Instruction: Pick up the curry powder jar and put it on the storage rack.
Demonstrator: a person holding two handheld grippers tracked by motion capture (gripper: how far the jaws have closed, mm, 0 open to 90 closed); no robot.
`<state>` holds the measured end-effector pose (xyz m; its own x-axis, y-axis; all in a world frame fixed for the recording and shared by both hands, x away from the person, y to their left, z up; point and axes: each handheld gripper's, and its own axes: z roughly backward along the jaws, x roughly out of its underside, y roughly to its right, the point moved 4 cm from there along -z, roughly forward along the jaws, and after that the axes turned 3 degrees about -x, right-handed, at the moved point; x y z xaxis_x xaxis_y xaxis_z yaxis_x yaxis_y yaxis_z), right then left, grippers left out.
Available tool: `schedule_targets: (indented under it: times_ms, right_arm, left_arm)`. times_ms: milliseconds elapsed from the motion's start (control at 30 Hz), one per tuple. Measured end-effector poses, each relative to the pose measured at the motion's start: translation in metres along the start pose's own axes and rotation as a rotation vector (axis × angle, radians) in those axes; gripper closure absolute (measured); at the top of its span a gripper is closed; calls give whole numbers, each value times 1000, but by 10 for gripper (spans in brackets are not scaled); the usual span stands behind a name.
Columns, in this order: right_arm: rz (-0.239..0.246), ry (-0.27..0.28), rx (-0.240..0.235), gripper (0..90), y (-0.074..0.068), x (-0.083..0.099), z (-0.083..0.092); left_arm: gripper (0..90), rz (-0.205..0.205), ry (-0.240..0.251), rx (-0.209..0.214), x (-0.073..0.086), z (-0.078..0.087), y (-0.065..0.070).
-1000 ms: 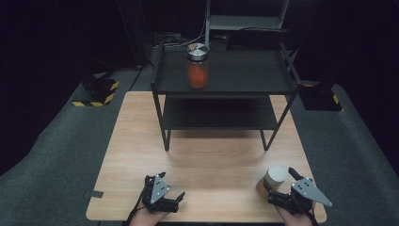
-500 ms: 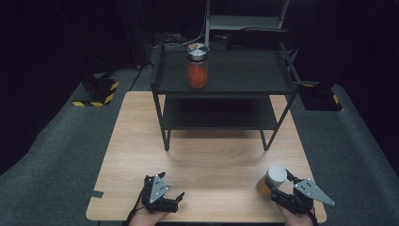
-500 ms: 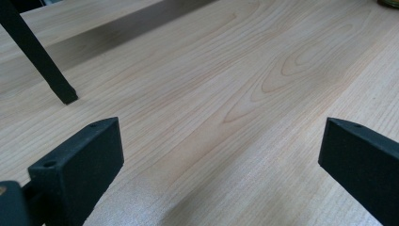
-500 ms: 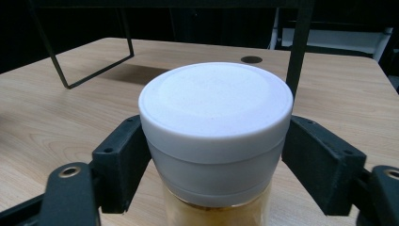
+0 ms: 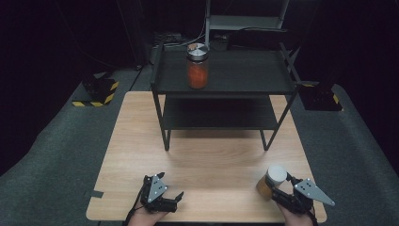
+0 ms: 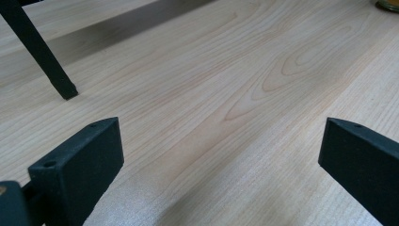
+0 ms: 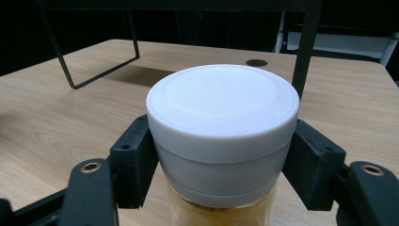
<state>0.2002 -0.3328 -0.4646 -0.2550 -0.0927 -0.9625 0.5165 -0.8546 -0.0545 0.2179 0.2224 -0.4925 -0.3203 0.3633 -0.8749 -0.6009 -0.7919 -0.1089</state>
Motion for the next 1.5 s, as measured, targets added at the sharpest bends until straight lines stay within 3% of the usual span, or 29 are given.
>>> schedule_targets:
  times_ms: [400,767,1233,1500]
  right_arm:
    - [25,53,-28,335,-13,-20,3]
    - [52,105,-78,335,-25,-56,3]
    - [35,164,-144,335,-34,-110,-4]
    - [46,192,-152,335,-40,-137,-10]
  left_arm:
    - [7,-2,4,23,1,0,-3]
    - [7,-9,8,27,1,1,-3]
    - [7,-24,6,35,1,1,-1]
    - [7,-27,2,34,1,1,0]
